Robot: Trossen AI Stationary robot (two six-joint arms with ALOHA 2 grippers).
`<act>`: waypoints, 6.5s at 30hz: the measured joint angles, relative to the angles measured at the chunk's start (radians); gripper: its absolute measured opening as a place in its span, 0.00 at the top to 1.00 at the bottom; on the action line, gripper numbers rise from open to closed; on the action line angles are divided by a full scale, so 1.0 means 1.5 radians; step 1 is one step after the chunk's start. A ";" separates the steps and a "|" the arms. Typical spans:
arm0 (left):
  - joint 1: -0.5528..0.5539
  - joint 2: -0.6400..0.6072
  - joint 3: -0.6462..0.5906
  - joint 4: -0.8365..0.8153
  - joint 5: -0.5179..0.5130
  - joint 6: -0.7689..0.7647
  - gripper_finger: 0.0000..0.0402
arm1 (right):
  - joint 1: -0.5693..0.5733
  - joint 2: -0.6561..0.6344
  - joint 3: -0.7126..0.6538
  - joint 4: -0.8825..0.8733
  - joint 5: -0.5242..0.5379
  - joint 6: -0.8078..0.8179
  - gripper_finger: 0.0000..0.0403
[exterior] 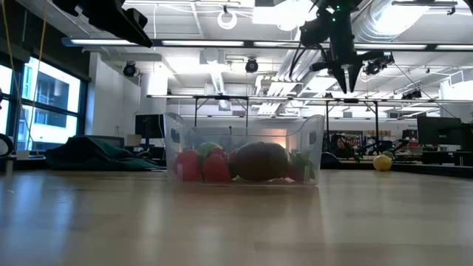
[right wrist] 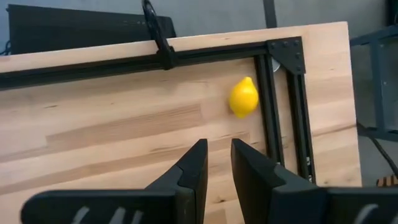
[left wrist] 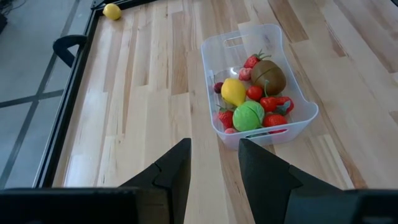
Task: Pick and placing Produce into tupperware
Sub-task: Put the yellow lemon into the transparent bin
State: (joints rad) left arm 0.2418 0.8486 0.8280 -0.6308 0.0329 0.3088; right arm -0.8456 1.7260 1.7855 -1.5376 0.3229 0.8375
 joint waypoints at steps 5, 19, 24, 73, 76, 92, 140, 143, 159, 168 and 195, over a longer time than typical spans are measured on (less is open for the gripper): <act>0.000 0.000 0.000 0.000 0.000 0.000 0.70 | -0.021 0.000 -0.017 0.002 -0.007 -0.005 0.85; 0.000 0.000 0.000 0.000 0.000 0.000 0.70 | -0.132 -0.193 -0.443 0.299 -0.202 0.044 0.85; 0.000 0.000 0.000 0.000 0.000 0.000 0.70 | -0.164 -0.247 -0.532 0.363 -0.214 0.079 0.85; 0.000 0.000 0.000 0.000 0.000 0.000 0.70 | -0.074 -0.144 -0.608 0.579 -0.083 0.388 0.55; 0.000 0.000 0.000 0.000 0.000 0.000 0.70 | -0.067 -0.135 -0.608 0.619 -0.078 0.387 0.55; 0.000 0.000 0.000 0.000 0.000 0.000 0.70 | -0.063 -0.134 -0.598 0.667 -0.049 0.471 0.96; 0.000 0.000 0.000 0.000 0.023 0.023 0.70 | 0.172 -0.135 -0.597 0.733 0.195 0.702 0.96; 0.000 0.000 0.000 0.000 0.023 0.023 0.70 | 0.171 -0.135 -0.597 0.737 0.129 0.655 0.96; 0.000 0.000 0.000 0.000 0.023 0.023 0.70 | 0.171 -0.134 -0.597 0.753 -0.006 0.658 0.96; 0.000 0.000 0.000 0.000 0.022 0.023 0.70 | 0.167 -0.126 -0.597 0.765 0.112 0.640 0.96; 0.000 0.000 0.000 0.000 0.022 0.023 0.70 | 0.109 -0.139 -0.440 1.144 -0.398 -0.076 1.00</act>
State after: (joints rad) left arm 0.2419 0.8482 0.8280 -0.6306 0.0666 0.3431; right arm -0.6814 1.5171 1.1256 0.1782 -0.2738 0.7235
